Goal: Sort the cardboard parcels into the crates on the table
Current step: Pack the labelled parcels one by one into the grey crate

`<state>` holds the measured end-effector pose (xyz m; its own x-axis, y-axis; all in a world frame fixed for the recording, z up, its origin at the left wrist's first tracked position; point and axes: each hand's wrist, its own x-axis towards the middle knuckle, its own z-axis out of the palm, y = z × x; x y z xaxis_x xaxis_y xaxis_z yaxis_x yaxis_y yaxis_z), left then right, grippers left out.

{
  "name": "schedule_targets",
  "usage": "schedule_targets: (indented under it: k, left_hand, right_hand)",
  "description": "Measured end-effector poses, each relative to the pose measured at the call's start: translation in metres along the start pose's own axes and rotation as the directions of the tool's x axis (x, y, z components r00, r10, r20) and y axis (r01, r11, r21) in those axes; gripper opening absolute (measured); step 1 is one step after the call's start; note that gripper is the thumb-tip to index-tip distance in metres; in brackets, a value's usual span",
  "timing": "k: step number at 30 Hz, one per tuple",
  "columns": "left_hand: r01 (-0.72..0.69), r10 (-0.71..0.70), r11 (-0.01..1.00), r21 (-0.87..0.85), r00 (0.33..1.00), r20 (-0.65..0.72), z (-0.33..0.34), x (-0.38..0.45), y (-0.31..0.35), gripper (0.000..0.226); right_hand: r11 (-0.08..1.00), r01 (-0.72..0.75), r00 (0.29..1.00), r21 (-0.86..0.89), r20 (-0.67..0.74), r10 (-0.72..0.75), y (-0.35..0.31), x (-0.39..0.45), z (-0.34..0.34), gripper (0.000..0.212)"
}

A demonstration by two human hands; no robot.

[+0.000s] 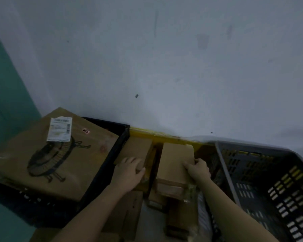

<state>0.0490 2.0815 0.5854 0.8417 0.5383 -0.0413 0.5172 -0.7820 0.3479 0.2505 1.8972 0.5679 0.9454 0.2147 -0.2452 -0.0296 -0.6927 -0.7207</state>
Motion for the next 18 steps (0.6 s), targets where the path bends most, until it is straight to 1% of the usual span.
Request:
schedule_targets:
  k: [3, 6, 8, 11, 13, 15, 17, 18]
  left_hand:
    - [-0.008, 0.009, 1.000, -0.013, 0.995, 0.095, 0.017, 0.022, -0.018, 0.055]
    - [-0.020, 0.017, 1.000, 0.015, 0.984, 0.179, 0.032, 0.038, -0.034, 0.058]
    - [-0.023, 0.017, 0.999, 0.028, 0.980, 0.197, 0.041, 0.041, -0.042, 0.064]
    - [-0.041, 0.034, 0.999, 0.030, 0.981, 0.192, 0.050, 0.040, -0.049, 0.070]
    - [-0.052, 0.046, 0.998, 0.029, 0.982, 0.184, 0.052, 0.037, -0.051, 0.072]
    - [-0.060, 0.053, 0.998, 0.033, 0.980, 0.193, 0.049, 0.037, -0.051, 0.074]
    - [-0.068, 0.057, 0.997, 0.042, 0.972, 0.229, 0.041, 0.041, -0.051, 0.073]
    - [-0.066, 0.054, 0.997, 0.041, 0.968, 0.243, 0.035, 0.044, -0.051, 0.072]
  right_hand:
    - [0.999, -0.049, 0.999, -0.018, -0.011, 0.049, 0.000, 0.011, 0.030, 0.058]
    - [0.999, -0.043, 0.999, 0.012, 0.017, 0.043, 0.000, 0.019, 0.054, 0.056]
    - [1.000, -0.022, 1.000, -0.003, 0.006, 0.022, -0.001, 0.022, 0.066, 0.053]
    - [0.996, -0.032, 0.999, -0.081, -0.009, 0.031, -0.004, 0.025, 0.074, 0.052]
    - [0.987, -0.031, 0.999, -0.157, 0.033, 0.037, -0.008, 0.025, 0.071, 0.052]
    - [0.950, 0.015, 0.997, -0.310, 0.076, 0.009, -0.013, 0.025, 0.063, 0.055]
    - [0.887, 0.089, 0.996, -0.453, 0.055, -0.071, -0.022, 0.025, 0.051, 0.057]
    - [0.867, 0.133, 0.990, -0.480, 0.030, -0.135, -0.028, 0.024, 0.045, 0.055]
